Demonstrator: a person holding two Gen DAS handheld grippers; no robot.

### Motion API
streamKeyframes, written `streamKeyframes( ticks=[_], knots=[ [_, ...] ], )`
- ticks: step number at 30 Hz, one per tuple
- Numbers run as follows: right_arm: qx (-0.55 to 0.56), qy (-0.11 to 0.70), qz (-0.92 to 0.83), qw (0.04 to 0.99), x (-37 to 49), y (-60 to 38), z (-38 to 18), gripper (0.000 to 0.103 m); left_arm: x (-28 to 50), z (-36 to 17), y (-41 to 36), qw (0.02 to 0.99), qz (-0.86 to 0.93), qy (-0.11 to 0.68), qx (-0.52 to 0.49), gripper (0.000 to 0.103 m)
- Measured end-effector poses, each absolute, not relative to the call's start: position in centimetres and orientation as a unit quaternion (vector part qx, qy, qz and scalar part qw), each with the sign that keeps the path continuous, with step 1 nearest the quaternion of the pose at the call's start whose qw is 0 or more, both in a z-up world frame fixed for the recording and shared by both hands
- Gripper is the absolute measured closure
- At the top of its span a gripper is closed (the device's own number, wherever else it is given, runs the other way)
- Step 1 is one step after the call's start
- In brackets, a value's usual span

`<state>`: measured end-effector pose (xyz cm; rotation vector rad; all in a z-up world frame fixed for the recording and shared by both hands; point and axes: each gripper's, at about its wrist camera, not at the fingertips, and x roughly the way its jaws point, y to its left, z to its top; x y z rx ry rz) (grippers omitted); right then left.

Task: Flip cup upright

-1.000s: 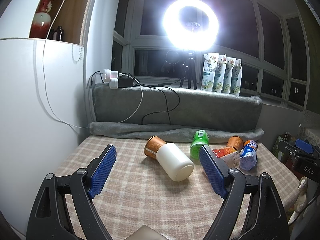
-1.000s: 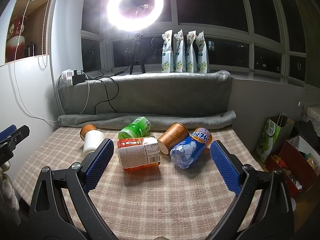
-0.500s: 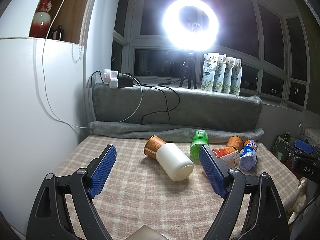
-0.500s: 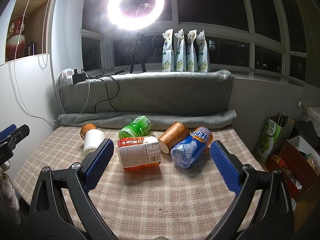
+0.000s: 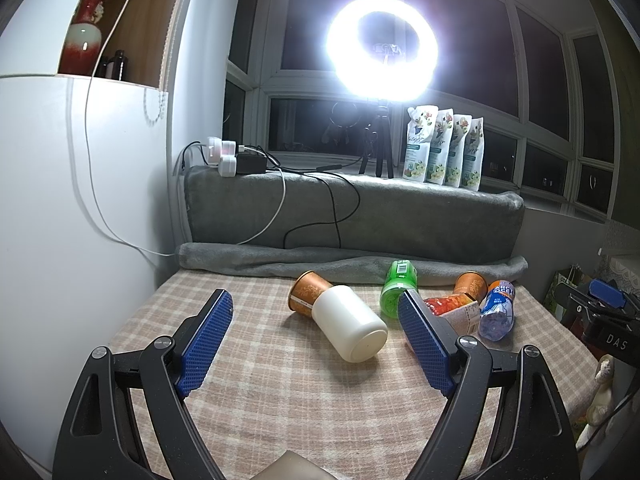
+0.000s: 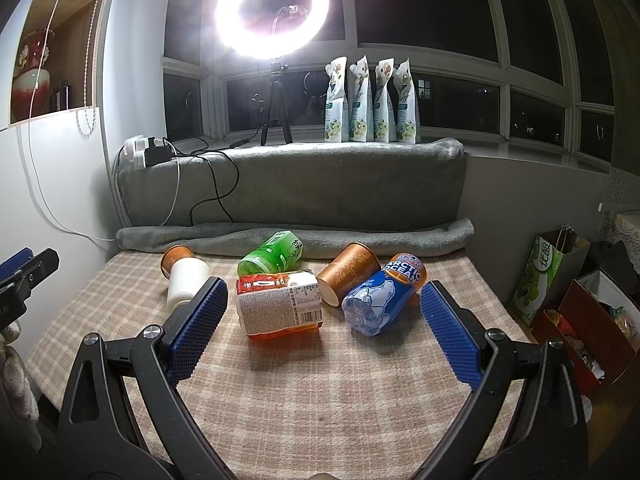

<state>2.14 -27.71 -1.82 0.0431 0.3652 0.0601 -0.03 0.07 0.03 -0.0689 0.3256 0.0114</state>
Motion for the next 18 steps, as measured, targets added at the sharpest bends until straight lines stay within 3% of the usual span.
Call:
streamKeyframes(
  ticks=[18],
  knots=[
    [0.015, 0.193, 0.043, 0.98, 3.3, -26.1, -2.6, 0.004, 0.1, -0.3, 0.3, 0.985, 0.007, 0.166, -0.036, 0.018]
  ],
)
